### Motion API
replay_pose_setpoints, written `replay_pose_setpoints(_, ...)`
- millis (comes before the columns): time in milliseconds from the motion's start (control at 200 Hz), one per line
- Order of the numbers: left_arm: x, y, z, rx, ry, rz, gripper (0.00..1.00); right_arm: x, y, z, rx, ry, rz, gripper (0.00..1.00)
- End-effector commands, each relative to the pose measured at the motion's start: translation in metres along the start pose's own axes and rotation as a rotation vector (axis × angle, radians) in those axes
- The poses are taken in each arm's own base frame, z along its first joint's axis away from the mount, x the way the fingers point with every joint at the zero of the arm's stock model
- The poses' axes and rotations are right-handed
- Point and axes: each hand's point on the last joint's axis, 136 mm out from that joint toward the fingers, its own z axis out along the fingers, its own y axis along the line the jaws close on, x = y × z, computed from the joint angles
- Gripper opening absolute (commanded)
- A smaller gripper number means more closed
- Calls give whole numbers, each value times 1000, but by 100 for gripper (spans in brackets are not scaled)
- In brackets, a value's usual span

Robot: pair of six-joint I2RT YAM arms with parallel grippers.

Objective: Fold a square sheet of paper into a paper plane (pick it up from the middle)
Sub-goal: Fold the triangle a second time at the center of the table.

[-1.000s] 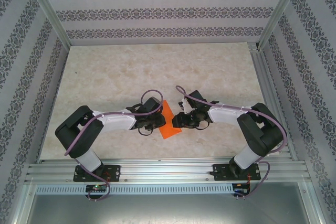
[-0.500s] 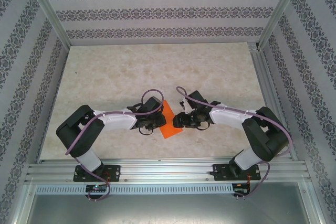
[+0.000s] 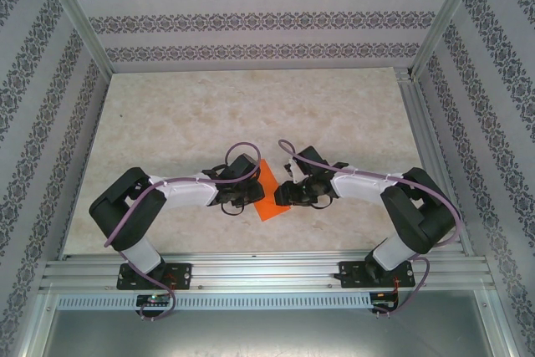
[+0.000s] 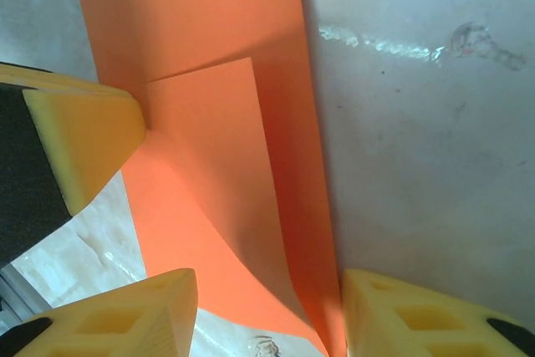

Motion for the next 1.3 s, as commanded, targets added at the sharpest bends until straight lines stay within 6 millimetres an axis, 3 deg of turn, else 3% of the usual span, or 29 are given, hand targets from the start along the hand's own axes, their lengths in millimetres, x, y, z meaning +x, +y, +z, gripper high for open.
replay_pose_setpoints(0,4,16,6,-65,29,-25,21,3,13,2,-67,3,-1,49)
replay_pose_setpoints(514,4,16,1,-70,24,-20,21,-3,8,-14,-108,-59,62,51)
replay_pose_setpoints(724,4,17,3,-74,28,-22,21,-2,10,-12,-153,-53,80,49)
replay_pose_setpoints(1039,4,16,3,-70,30,-23,21,6,-6,-3,-64,-16,89,51)
replay_pose_setpoints(1293,4,16,3,-71,31,-23,21,7,8,-2,-113,-1,74,47)
